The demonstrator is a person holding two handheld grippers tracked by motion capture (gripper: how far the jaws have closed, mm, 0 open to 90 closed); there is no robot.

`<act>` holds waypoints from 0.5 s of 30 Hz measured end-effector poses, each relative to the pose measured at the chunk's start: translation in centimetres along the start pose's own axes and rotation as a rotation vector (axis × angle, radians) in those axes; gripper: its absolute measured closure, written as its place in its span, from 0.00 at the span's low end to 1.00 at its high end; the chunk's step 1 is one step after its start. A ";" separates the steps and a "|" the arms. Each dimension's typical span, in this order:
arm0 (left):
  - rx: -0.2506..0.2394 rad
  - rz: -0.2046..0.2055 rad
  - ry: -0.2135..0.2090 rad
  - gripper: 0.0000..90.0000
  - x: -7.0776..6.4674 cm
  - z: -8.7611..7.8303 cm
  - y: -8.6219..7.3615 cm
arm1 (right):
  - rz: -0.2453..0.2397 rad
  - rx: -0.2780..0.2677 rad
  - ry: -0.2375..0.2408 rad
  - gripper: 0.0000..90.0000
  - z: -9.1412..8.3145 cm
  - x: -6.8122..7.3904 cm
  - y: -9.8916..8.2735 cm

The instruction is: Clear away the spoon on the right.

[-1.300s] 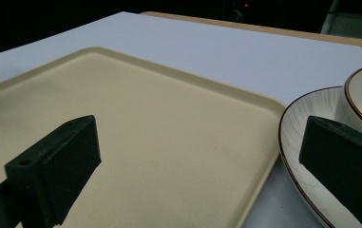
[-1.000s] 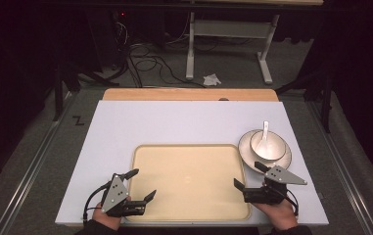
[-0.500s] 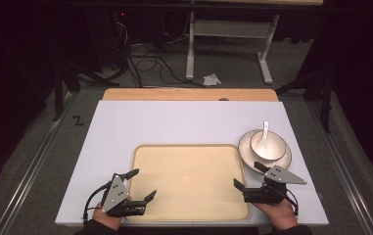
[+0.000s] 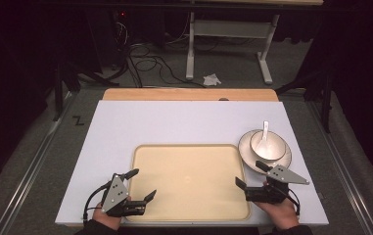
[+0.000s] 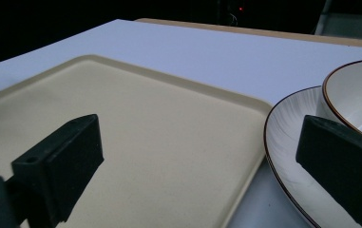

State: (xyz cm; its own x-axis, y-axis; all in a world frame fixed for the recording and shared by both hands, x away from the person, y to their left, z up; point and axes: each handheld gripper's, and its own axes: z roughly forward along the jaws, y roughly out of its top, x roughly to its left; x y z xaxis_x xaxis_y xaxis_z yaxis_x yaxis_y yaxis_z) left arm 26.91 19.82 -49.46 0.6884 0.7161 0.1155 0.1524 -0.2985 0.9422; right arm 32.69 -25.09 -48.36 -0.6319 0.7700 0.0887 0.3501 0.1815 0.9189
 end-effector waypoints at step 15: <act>-0.012 -0.011 0.000 0.18 0.1 -0.1 0.0 | -0.043 -0.017 -0.074 0.18 -1.2 -1.1 2.4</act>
State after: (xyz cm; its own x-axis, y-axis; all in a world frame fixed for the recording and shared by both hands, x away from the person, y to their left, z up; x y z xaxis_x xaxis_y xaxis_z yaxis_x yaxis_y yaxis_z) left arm 26.91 19.99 -49.37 0.6870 0.7190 0.1052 0.1514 -0.2833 0.9470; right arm 33.42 -26.28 -45.76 -0.5931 0.8049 0.0214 0.3122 0.2054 0.9275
